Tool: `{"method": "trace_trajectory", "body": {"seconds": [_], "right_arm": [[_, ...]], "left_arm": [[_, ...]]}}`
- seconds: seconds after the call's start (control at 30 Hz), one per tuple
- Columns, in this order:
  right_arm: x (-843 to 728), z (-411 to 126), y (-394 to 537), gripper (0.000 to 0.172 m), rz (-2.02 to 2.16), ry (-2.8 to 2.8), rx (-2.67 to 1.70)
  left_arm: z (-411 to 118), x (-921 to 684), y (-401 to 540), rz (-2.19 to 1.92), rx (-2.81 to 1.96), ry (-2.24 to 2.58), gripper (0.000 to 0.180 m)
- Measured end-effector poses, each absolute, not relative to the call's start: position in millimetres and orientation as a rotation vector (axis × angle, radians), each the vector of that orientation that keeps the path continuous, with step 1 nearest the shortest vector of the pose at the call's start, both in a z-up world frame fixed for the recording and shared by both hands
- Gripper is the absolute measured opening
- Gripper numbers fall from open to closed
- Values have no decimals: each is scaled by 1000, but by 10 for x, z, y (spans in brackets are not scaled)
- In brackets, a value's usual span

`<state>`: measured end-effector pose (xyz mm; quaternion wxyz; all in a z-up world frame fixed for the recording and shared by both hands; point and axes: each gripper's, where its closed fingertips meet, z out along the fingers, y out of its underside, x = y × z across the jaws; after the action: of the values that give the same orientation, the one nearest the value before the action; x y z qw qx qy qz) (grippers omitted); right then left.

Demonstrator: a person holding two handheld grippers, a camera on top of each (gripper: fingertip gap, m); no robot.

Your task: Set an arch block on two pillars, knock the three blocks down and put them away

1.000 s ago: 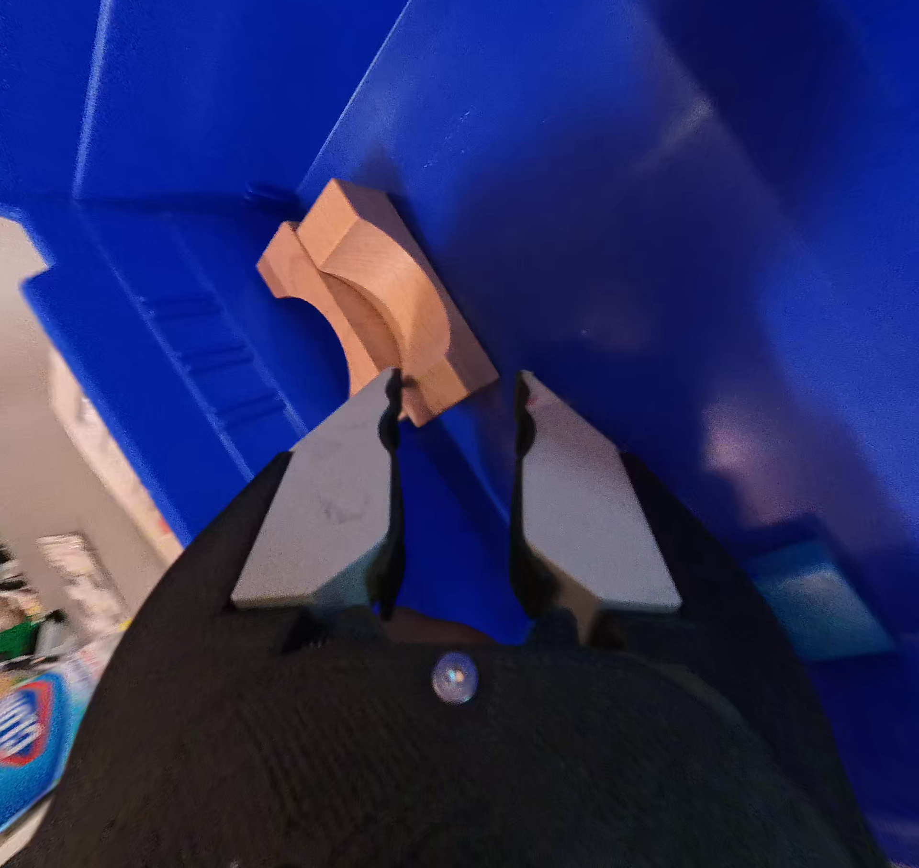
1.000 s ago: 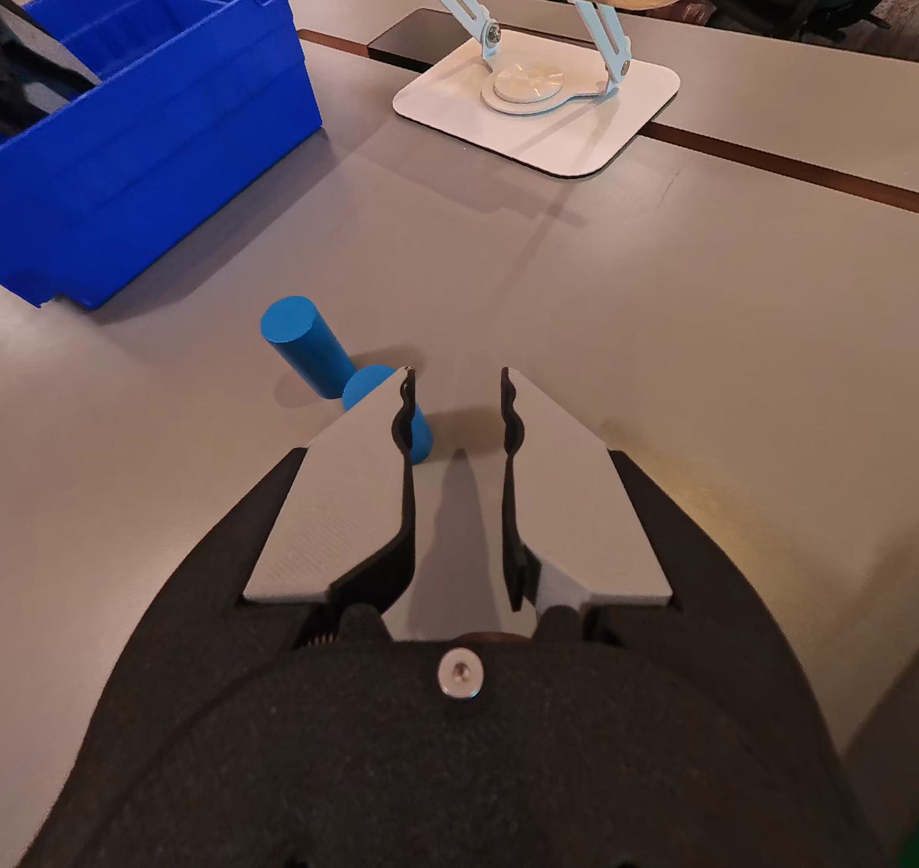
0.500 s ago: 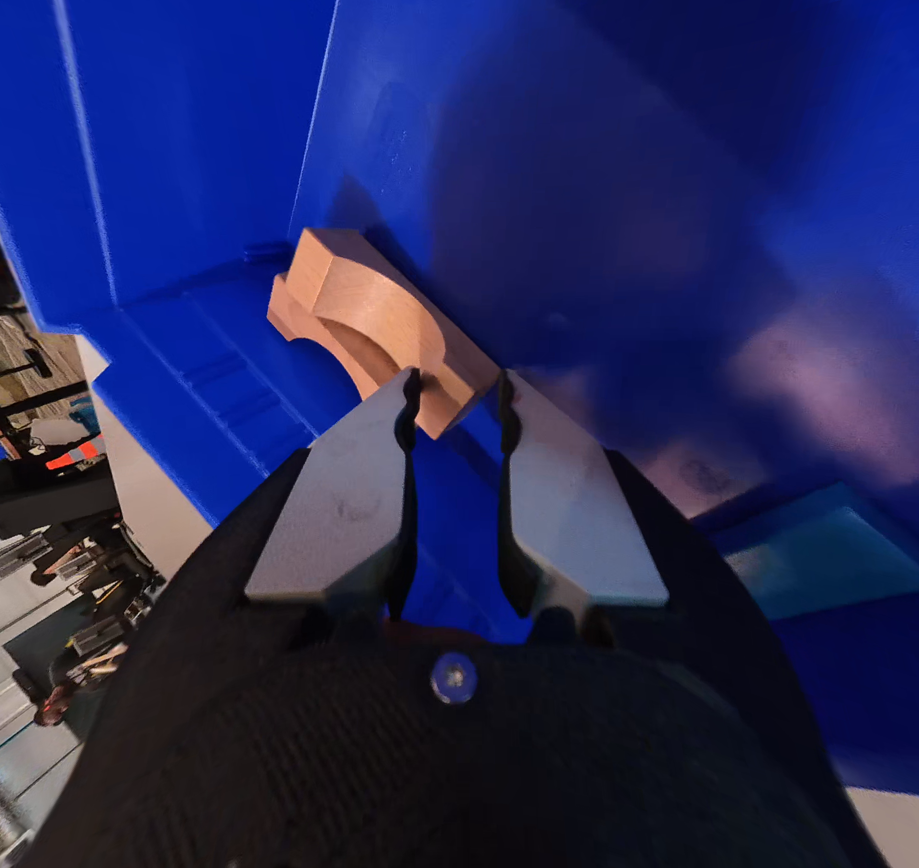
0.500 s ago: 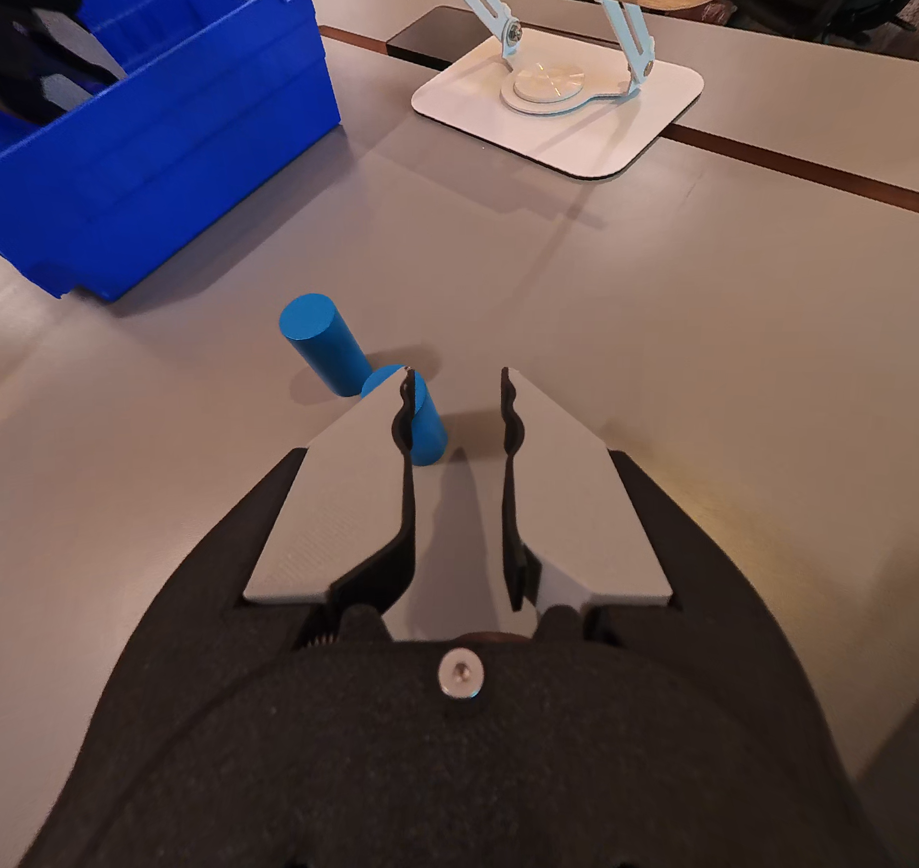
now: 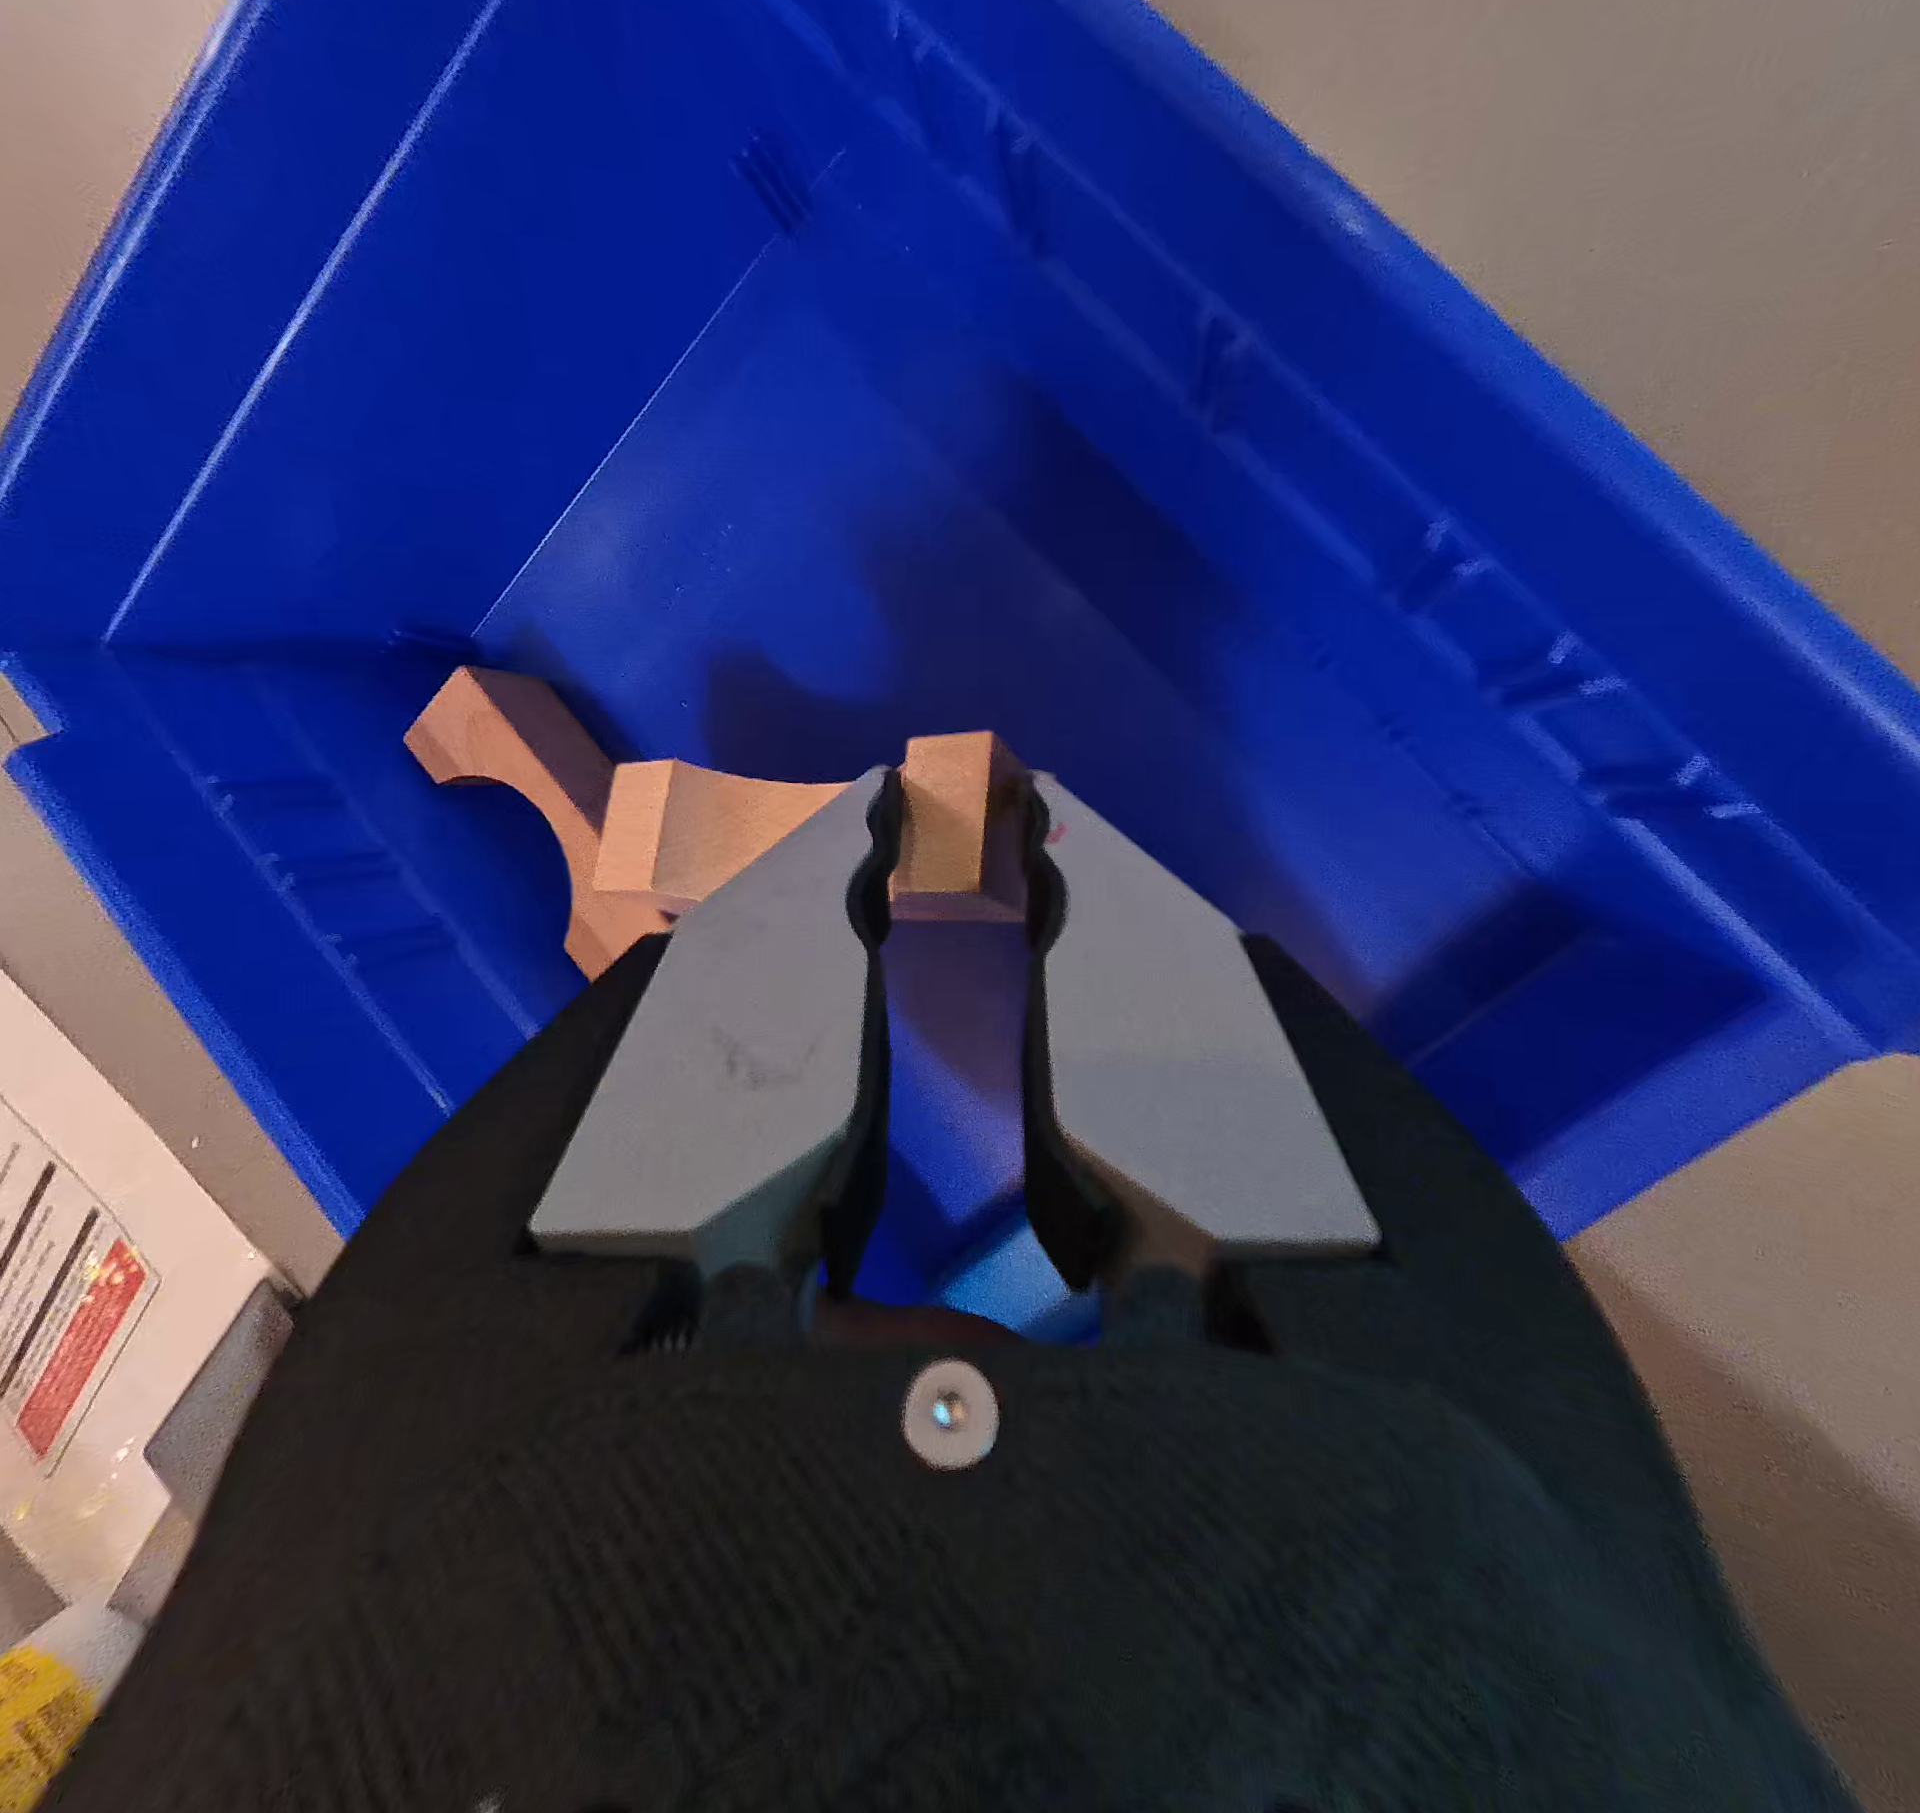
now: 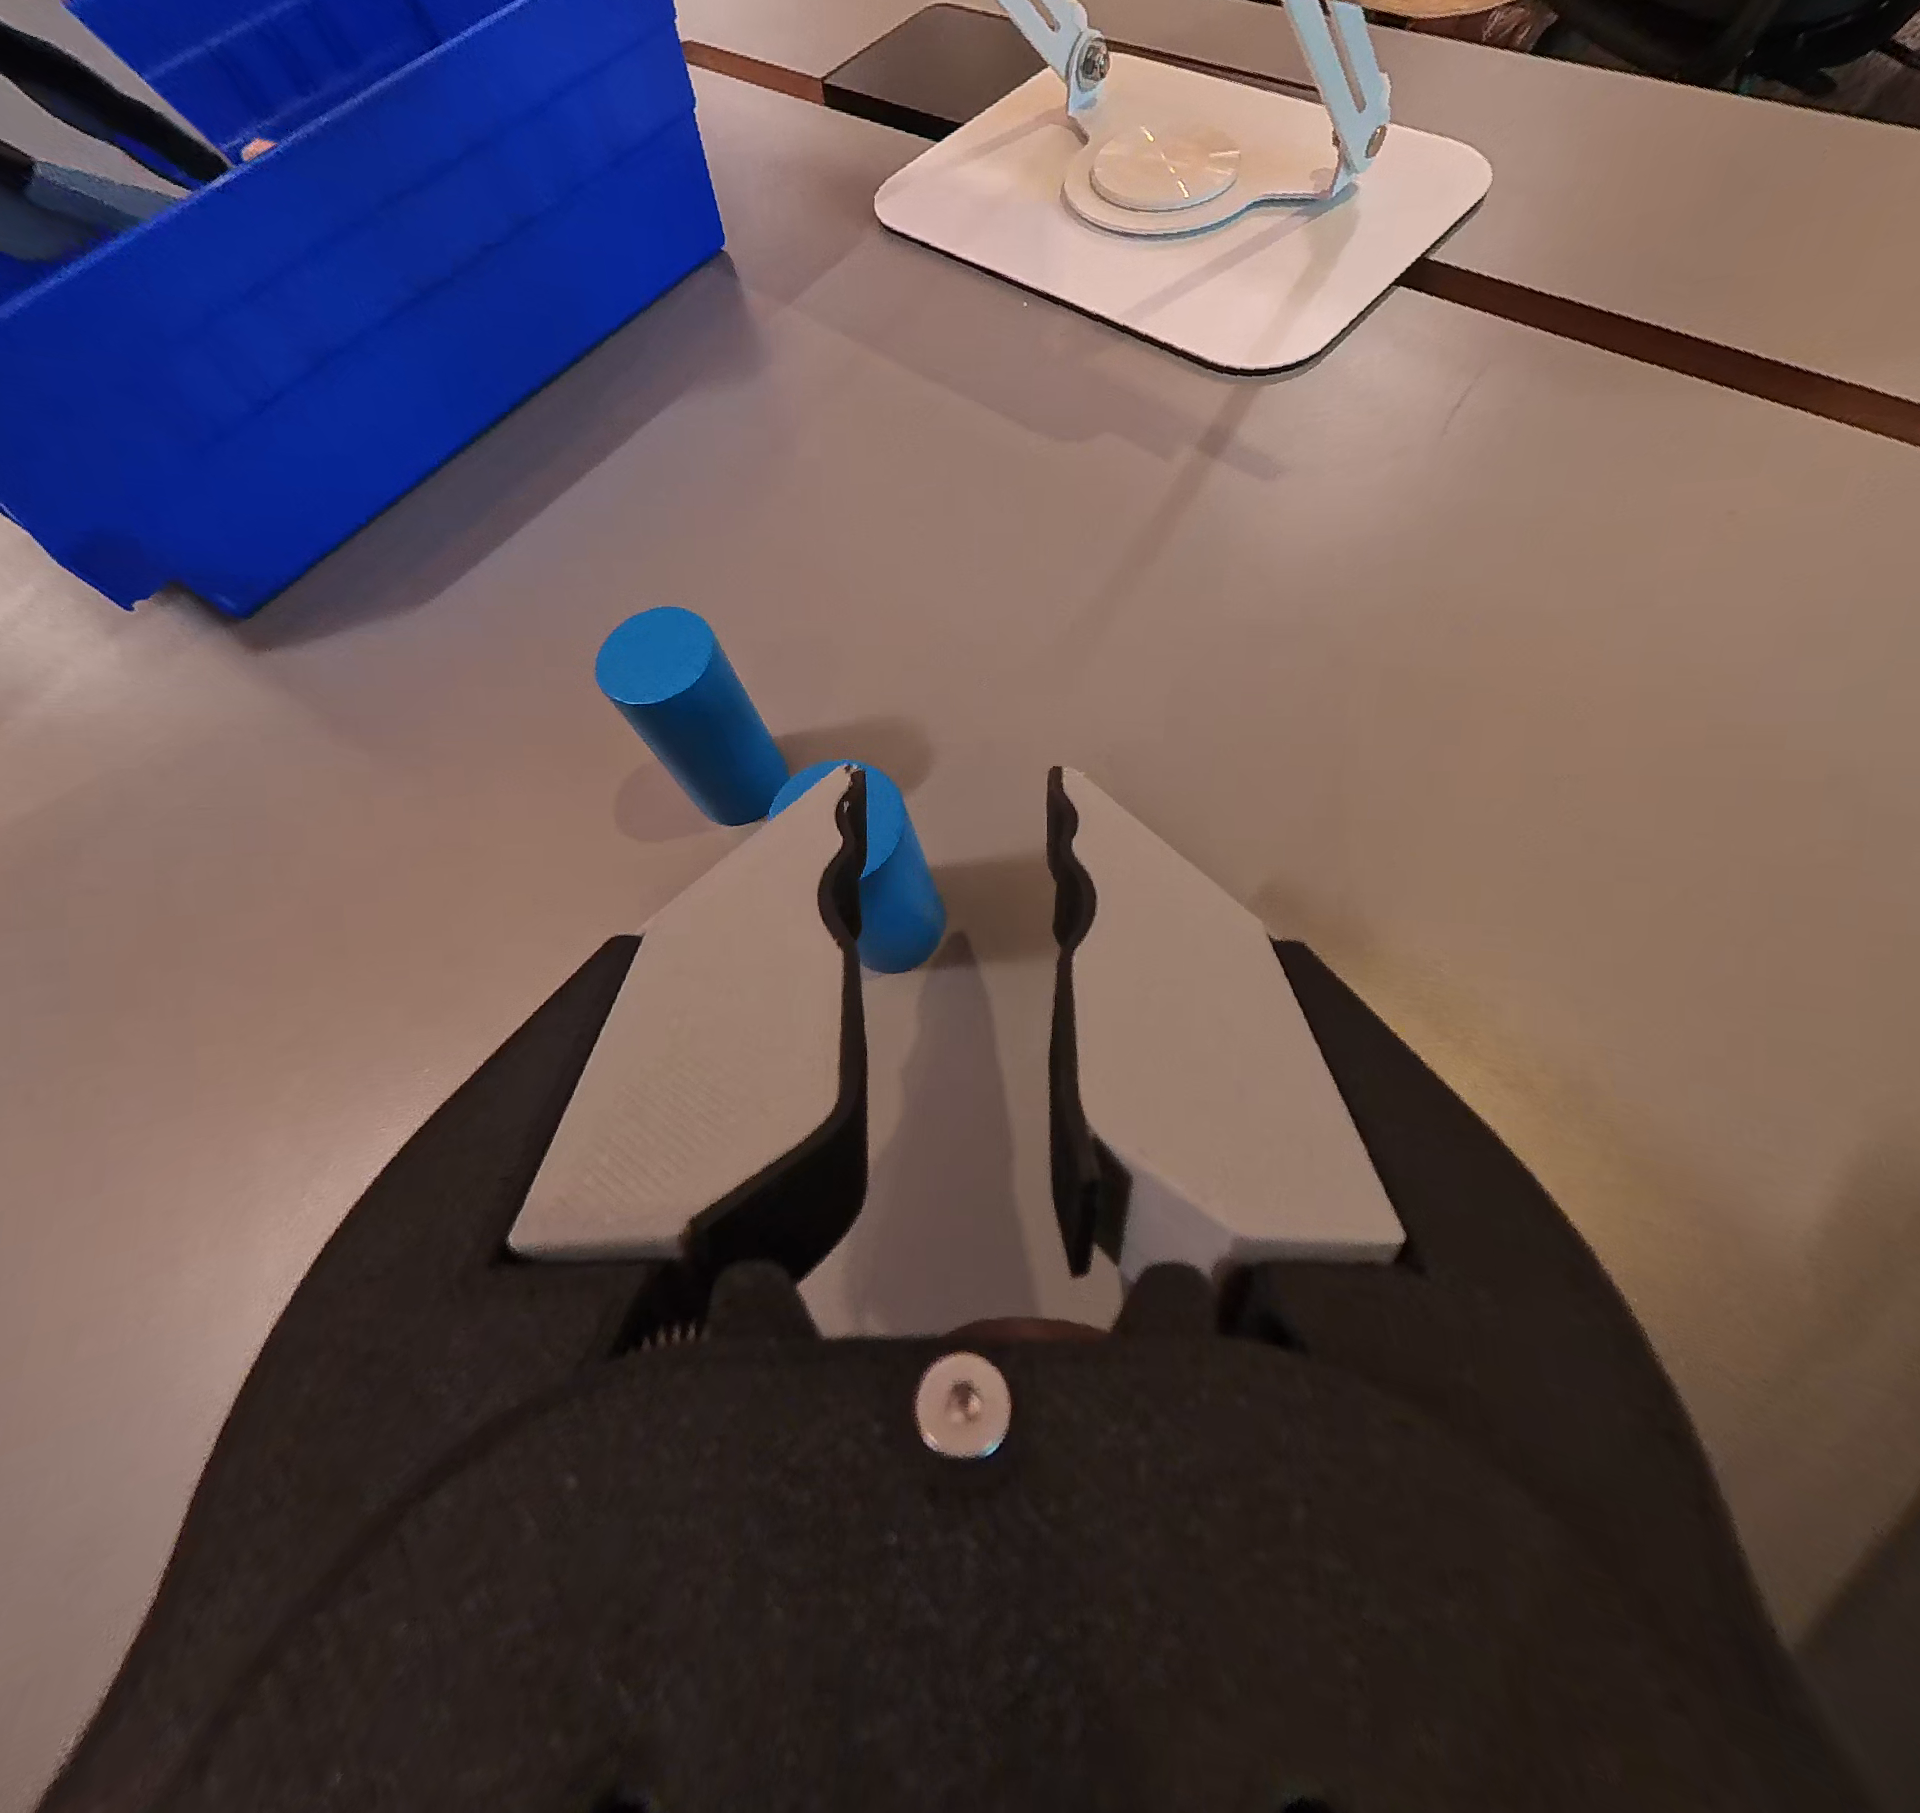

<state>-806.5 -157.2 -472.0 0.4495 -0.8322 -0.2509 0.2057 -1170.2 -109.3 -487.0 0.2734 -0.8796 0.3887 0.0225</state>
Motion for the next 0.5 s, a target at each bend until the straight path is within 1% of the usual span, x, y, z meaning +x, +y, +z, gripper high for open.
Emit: {"method": "trace_trajectory", "body": {"seconds": [0.23, 0.5], "right_arm": [[-8074, -4732, -1577, 32, 505, -627, -2061], [-8079, -4704, -1577, 32, 507, -626, -2047]], "left_arm": [[-4850, -11644, -1143, -114, -2351, 937, 20], [-4798, -11619, -1127, -36, -2267, 931, 20]]}}
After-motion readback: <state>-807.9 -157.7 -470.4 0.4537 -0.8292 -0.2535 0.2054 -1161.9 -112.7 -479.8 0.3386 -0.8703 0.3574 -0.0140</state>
